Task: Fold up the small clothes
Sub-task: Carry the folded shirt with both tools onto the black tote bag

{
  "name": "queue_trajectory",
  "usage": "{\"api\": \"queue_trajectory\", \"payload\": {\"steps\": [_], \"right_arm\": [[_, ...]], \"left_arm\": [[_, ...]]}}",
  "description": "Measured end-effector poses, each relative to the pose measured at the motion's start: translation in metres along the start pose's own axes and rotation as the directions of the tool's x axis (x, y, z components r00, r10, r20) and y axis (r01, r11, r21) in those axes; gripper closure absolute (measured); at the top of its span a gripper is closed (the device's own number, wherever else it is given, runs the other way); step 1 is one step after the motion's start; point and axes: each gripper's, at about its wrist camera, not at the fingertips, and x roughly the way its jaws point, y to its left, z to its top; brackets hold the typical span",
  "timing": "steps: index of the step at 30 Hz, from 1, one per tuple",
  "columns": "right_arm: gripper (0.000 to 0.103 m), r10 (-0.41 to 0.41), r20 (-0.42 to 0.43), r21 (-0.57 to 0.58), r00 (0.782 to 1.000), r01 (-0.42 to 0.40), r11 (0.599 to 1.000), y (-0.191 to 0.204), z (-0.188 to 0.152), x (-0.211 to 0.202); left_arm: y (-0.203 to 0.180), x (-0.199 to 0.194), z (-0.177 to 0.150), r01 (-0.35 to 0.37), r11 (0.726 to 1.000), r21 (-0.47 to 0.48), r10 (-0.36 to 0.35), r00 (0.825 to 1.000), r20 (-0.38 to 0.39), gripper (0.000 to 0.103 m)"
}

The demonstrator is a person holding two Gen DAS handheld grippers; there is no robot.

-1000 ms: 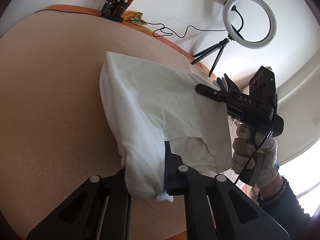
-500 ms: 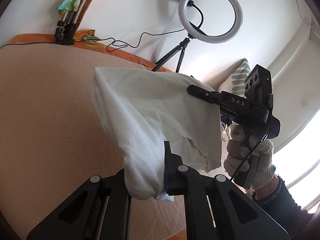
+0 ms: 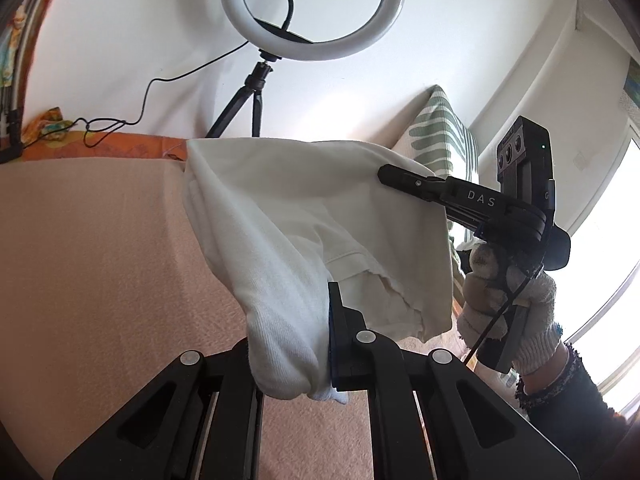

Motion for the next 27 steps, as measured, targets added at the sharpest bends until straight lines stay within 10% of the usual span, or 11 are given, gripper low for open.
{"api": "queue_trajectory", "payload": {"steps": [27], "right_arm": [[0.097, -0.207, 0.066, 0.014, 0.976, 0.207, 0.978, -0.179, 0.062, 0.002]], "left_arm": [[-0.083, 0.163, 0.044, 0.008, 0.974, 0.228, 0.002, 0.999, -0.044, 0.095]]}}
